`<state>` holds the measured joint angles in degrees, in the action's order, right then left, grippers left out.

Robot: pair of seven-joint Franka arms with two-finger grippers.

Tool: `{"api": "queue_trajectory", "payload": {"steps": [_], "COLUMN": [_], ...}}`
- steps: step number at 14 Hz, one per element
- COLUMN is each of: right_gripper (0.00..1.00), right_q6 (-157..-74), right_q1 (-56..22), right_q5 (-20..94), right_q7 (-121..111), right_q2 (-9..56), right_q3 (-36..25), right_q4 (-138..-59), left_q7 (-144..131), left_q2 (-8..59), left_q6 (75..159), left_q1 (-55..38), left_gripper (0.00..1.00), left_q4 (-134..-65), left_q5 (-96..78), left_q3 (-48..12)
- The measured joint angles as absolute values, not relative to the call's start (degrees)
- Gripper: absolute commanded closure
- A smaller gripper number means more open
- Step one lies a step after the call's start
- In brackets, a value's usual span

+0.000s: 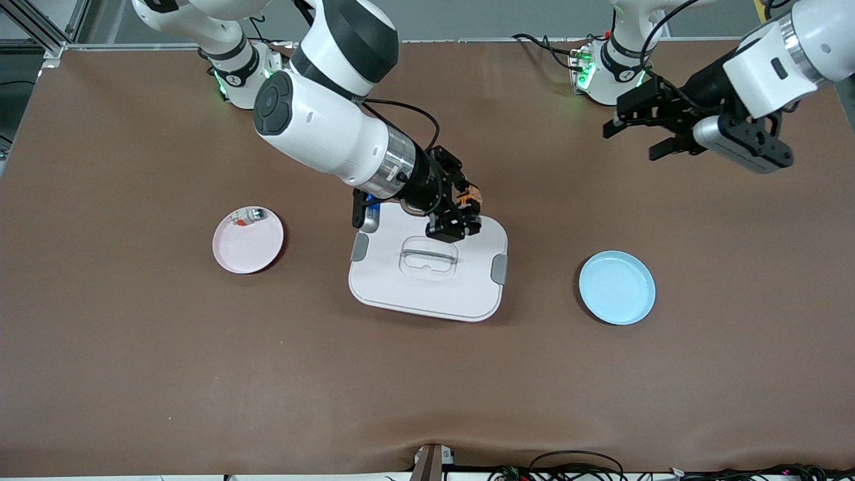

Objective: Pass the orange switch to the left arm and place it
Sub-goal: 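Lift the switch over the white box while the left gripper approaches, then grasp the switch with the left gripper from the right gripper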

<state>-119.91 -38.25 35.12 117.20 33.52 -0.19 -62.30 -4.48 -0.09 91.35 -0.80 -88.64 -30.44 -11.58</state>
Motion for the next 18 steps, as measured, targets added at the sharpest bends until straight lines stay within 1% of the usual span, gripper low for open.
{"api": "queue_trajectory", "payload": {"steps": [5, 8, 12, 16, 18], "right_gripper": [1.00, 1.00, 1.00, 1.00, 1.00], "right_q6": [-124.2, -125.5, -126.5, -126.5, -126.5], "right_q1": [-40.1, -40.2, -40.4, -40.4, -40.4], "right_q5": [35.1, 35.1, 35.1, 35.1, 35.1], "right_q7": [119.9, 120.4, 121.1, 121.2, 121.2], "right_q2": [33.8, 34.2, 35.0, 35.0, 35.0], "right_q3": [-0.2, -0.2, -0.2, -0.2, -0.2], "right_q4": [-62.1, -61.1, -59.7, -59.1, -58.5], "left_q7": [-4.4, -4.7, -4.8, -4.8, -4.8], "left_q2": [4.6, 6.3, 7.5, 8.6, 9.2], "left_q6": [98.8, 103.0, 106.4, 108.1, 110.3], "left_q1": [-2.3, -5.3, -6.2, -6.3, -6.9], "left_gripper": [0.00, 0.00, 0.00, 0.04, 0.04], "left_q4": [-88.7, -88.7, -88.7, -88.7, -88.7], "left_q5": [-34.6, -34.8, -35.3, -36.7, -36.8], "left_q3": [-13.3, -14.1, -15.0, -15.4, -15.5]}}
